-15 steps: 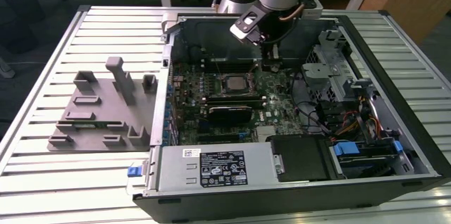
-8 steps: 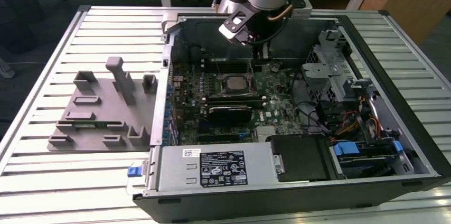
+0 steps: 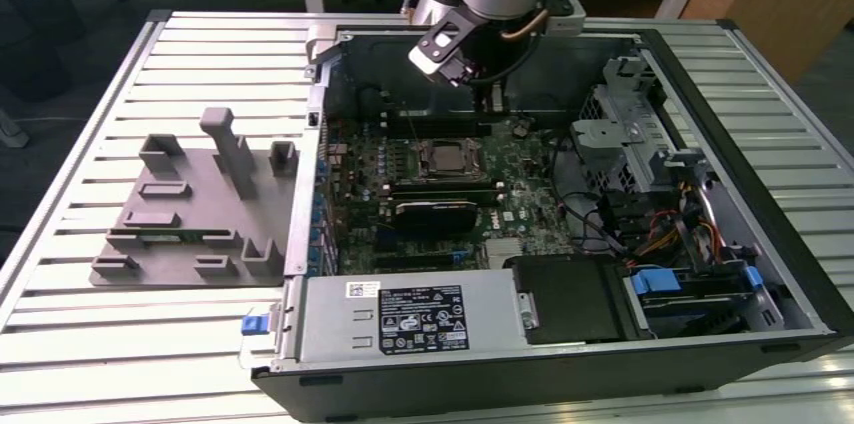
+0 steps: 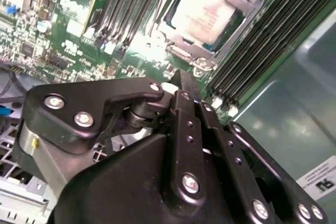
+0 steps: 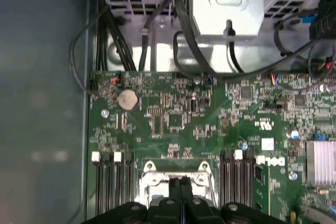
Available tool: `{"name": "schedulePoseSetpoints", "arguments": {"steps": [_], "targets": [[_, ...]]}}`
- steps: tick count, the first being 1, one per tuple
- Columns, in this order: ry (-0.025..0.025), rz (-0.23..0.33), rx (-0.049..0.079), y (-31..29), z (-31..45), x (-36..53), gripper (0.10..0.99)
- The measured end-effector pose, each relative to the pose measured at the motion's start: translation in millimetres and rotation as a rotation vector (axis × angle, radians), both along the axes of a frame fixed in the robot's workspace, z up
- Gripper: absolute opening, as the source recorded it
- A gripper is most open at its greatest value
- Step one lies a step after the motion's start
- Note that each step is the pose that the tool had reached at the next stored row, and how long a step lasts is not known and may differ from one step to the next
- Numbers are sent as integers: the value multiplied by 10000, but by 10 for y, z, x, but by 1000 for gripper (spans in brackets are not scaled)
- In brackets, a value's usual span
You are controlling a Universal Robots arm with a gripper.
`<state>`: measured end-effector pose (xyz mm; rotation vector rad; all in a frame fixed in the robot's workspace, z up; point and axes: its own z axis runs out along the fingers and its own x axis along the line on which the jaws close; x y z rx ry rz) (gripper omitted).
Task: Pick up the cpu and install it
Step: 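Close the cpu cover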
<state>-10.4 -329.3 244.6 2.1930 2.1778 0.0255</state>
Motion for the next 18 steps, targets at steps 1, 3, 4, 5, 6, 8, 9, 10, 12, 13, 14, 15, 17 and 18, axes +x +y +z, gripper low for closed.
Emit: {"name": "schedulePoseSetpoints", "arguments": {"steps": [1, 3, 4, 5, 6, 8, 9, 10, 12, 13, 14, 15, 17, 18], "targets": [[0, 1, 0, 0, -4, -34, 106], [-1, -1, 0, 1, -20, -113, 106], [-1, -1, 1, 0, -31, -147, 106], [0, -6, 0, 0, -43, -176, 106], [0, -13, 0, 0, -54, -201, 106], [0, -33, -1, 0, -83, -237, 106], [0, -45, 0, -1, -101, -253, 106], [0, -57, 0, -2, -118, -268, 106], [0, -92, 0, -4, -151, -291, 106], [0, -112, 0, -6, -167, -299, 106], [0, -134, -1, -7, -183, -307, 106], [0, -157, -1, -7, -199, -316, 106], [0, -200, 0, -8, -234, -336, 106], [0, -214, 1, -9, -249, -347, 106]]}}
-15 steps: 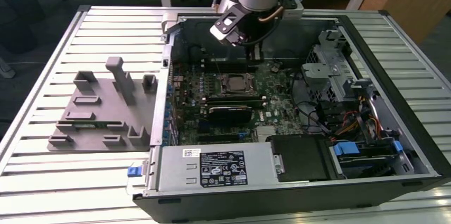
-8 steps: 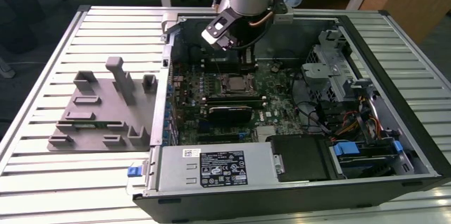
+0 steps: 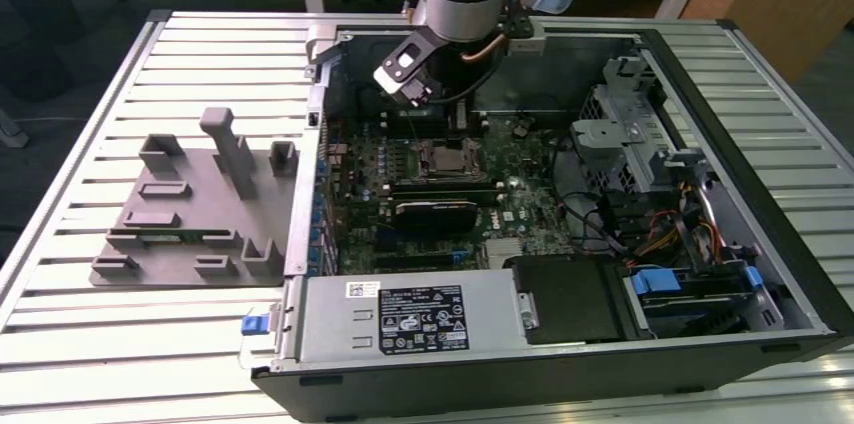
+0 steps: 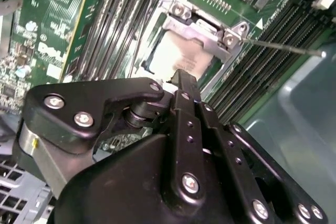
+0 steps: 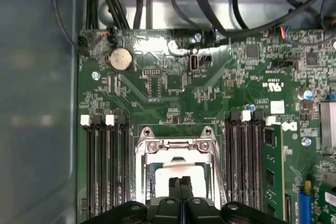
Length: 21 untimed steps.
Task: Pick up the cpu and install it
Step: 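Close the cpu cover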
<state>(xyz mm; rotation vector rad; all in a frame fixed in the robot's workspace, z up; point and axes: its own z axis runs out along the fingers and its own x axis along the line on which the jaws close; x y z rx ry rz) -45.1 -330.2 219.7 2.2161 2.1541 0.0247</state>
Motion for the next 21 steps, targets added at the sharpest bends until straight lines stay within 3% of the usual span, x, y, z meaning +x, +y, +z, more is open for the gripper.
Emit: {"name": "schedulePoseSetpoints", "arguments": {"steps": [5, 13, 21], "targets": [[0, -53, 0, -6, -65, -70, 106], [0, -21, 2, -6, -69, -80, 106], [0, 1255, -7, -6, -69, -81, 106]]}}
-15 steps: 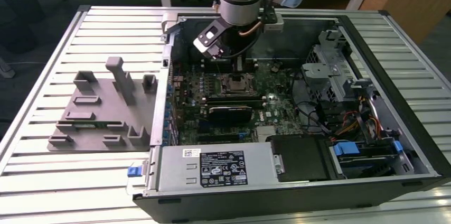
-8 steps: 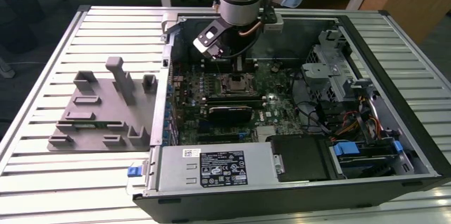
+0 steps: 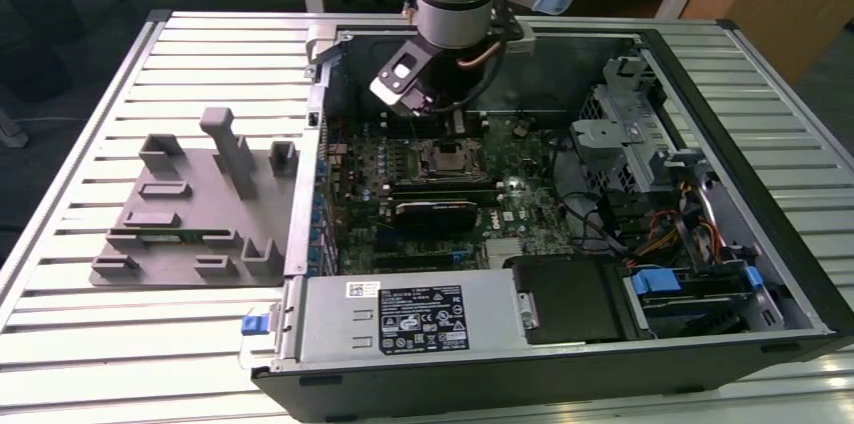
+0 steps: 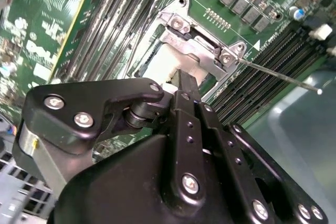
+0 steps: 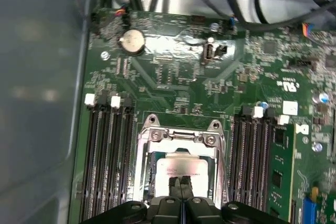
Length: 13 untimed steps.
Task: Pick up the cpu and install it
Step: 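Close the cpu cover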
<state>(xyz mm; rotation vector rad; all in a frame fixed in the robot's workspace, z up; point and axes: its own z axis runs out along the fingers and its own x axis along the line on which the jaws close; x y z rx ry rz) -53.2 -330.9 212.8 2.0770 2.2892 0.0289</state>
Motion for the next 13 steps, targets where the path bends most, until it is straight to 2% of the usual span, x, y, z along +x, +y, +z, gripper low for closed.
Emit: {"name": "schedulePoseSetpoints", "arguments": {"steps": [13], "targets": [[1, 2296, -11, 0, -1, 0, 106]]}}
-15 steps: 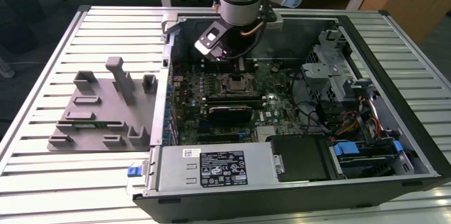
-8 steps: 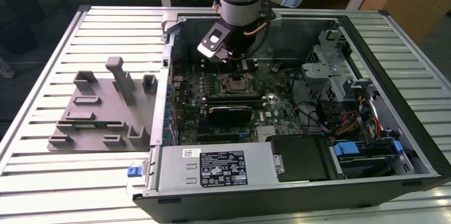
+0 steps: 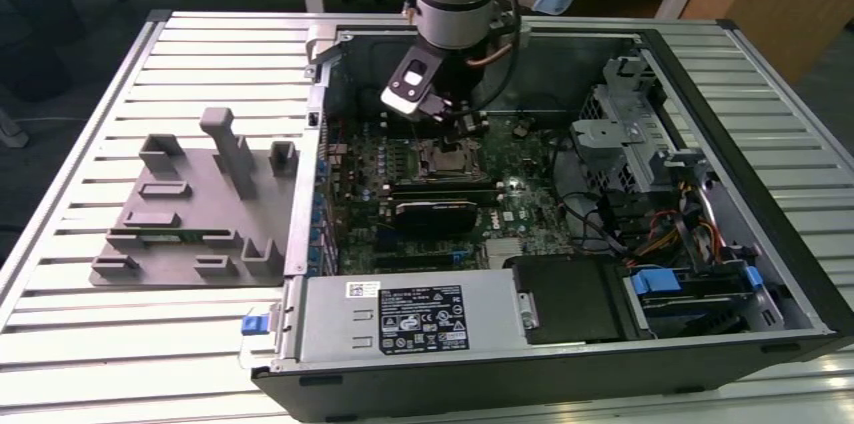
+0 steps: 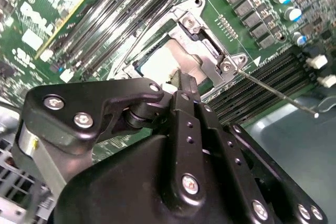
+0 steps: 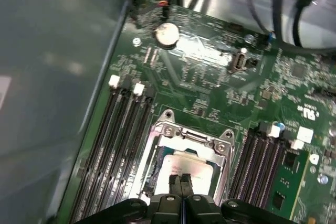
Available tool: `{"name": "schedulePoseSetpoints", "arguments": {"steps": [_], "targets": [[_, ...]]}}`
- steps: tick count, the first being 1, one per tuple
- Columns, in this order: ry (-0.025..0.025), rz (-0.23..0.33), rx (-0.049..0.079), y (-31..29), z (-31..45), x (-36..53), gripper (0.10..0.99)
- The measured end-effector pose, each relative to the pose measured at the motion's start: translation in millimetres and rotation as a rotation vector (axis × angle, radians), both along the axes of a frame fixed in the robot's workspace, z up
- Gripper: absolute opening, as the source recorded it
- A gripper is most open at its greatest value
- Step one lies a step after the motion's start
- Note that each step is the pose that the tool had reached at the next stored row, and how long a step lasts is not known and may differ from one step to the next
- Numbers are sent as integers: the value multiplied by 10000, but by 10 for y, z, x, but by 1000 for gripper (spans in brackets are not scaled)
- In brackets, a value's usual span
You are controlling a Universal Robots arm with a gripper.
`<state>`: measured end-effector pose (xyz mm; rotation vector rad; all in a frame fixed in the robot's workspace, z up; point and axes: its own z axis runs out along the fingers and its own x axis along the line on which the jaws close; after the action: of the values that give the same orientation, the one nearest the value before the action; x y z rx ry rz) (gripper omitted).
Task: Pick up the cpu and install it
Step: 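Close the cpu cover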
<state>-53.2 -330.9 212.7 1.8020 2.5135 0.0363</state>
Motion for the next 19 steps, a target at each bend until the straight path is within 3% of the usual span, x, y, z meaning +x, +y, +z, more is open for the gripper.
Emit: {"name": "schedulePoseSetpoints", "arguments": {"steps": [19], "targets": [[-2, 3594, -7, 0, -10, 0, 106]]}}
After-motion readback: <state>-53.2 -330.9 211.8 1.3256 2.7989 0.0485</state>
